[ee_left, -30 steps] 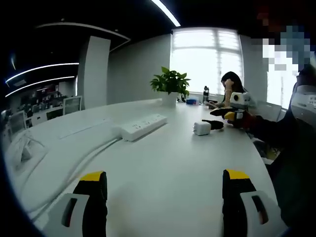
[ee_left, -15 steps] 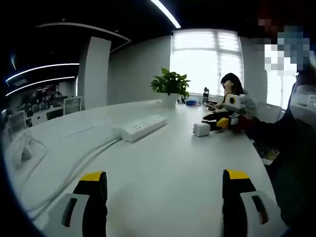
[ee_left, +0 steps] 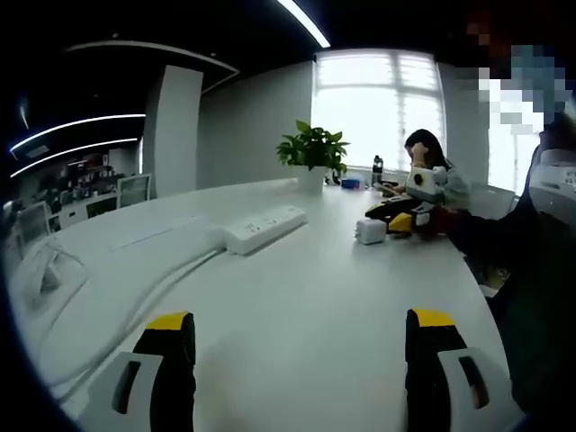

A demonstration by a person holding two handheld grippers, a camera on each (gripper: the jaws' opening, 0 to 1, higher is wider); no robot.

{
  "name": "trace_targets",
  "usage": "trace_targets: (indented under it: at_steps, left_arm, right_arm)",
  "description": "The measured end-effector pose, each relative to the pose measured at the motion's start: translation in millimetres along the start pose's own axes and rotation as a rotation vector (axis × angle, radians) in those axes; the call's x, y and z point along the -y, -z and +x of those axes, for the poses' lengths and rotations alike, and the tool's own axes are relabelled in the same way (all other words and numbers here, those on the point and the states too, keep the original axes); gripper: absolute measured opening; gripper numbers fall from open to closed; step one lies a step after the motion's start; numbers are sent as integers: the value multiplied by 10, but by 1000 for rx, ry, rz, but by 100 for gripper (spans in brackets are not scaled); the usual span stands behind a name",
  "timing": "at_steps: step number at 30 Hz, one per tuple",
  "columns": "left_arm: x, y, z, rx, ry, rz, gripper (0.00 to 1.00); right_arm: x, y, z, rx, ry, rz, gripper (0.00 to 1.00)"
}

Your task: Straighten the power strip on the desk, plug the charger into it

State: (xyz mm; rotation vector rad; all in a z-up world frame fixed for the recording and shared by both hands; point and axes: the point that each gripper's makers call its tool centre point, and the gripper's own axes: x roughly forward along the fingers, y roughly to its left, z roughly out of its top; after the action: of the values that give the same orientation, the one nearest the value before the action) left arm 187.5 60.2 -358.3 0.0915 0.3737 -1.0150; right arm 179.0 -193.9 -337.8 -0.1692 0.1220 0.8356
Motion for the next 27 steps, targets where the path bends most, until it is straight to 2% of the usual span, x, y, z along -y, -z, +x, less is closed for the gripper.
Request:
trace_targets:
  at_steps: [15, 27]
  left_arm:
    - [2, 4, -3, 1, -1, 0, 99]
    - [-85, -39, -34, 6, -34, 15, 99]
  right_arm:
    - [-16, 23, 59, -22, -17, -5, 33]
    - [-3, 58, 120, -46, -26, -11, 33]
